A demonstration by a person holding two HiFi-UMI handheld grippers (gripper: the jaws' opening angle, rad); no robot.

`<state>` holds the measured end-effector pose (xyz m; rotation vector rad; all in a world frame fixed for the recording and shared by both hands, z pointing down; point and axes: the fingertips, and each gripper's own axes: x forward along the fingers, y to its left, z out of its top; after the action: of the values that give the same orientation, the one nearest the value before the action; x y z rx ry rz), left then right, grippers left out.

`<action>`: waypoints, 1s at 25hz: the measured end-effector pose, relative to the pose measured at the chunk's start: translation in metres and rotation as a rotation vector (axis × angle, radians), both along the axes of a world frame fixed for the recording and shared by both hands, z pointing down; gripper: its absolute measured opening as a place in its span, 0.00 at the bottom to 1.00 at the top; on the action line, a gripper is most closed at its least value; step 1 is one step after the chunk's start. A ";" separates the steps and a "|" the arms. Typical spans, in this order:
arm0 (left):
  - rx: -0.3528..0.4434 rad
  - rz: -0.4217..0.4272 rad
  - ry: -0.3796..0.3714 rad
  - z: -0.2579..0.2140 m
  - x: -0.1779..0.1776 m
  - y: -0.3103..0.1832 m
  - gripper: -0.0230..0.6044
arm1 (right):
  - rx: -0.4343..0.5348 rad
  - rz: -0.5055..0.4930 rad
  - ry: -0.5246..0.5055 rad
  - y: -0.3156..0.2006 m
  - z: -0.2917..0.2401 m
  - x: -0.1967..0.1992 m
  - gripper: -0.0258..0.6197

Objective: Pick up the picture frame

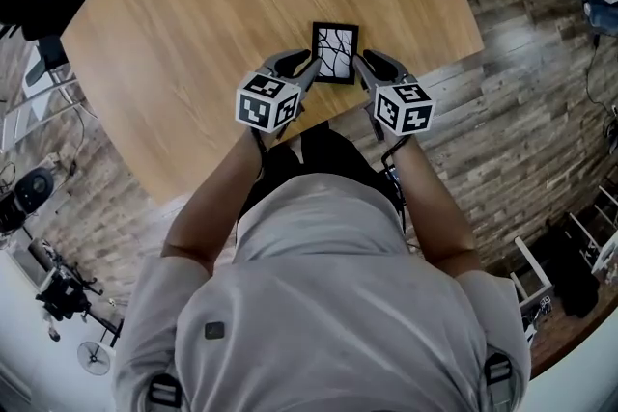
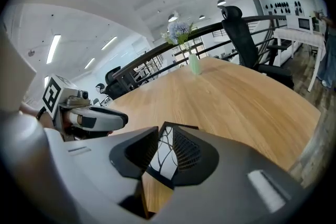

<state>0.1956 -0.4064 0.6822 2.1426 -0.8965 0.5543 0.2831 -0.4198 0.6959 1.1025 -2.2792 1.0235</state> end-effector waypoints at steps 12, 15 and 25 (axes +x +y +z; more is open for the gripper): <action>-0.155 -0.013 -0.084 0.081 -0.003 0.005 0.24 | -0.152 0.000 0.031 0.011 0.075 0.001 0.22; -0.186 -0.029 -0.090 0.095 -0.001 0.005 0.26 | -0.175 -0.003 0.045 0.013 0.087 0.000 0.22; -0.224 -0.063 -0.111 0.117 0.005 -0.001 0.27 | -0.205 0.002 0.065 0.013 0.103 -0.001 0.23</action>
<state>0.2008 -0.4073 0.7996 1.8911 -0.9131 0.7122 0.2825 -0.4065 0.7992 1.0371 -2.0702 1.1746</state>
